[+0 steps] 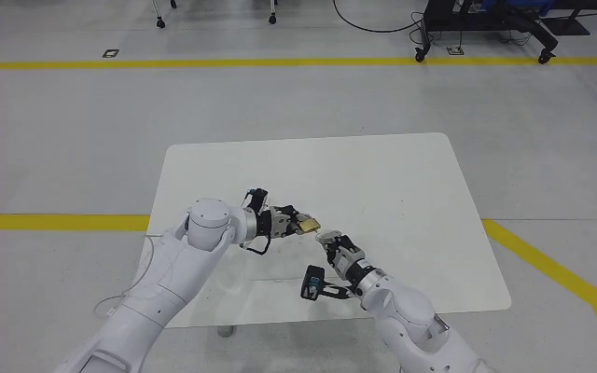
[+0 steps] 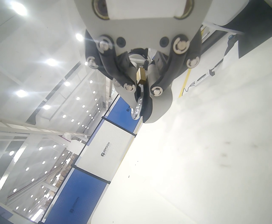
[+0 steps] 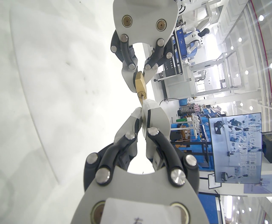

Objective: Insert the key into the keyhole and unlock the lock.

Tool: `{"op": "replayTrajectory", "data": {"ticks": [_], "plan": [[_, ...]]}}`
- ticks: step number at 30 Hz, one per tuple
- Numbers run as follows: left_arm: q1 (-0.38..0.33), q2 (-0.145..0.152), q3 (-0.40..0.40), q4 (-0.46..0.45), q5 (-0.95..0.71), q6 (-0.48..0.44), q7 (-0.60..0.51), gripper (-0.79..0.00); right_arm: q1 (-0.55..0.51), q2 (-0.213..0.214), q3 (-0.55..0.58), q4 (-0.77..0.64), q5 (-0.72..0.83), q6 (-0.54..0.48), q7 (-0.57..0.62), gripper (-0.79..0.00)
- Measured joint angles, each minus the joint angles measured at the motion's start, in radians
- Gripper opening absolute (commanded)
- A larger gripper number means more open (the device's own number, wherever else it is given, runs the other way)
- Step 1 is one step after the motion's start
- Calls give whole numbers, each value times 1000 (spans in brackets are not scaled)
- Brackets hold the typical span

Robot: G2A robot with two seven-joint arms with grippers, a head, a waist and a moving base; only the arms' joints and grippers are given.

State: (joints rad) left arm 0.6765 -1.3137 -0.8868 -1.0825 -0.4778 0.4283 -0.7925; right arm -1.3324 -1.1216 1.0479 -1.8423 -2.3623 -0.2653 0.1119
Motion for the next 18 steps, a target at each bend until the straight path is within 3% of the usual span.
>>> {"op": "replayTrajectory", "data": {"ticks": [18], "plan": [[5, -3, -20, 0, -16, -11, 8, -785, -28, -7, 16, -31, 1, 16, -13, -785]]}}
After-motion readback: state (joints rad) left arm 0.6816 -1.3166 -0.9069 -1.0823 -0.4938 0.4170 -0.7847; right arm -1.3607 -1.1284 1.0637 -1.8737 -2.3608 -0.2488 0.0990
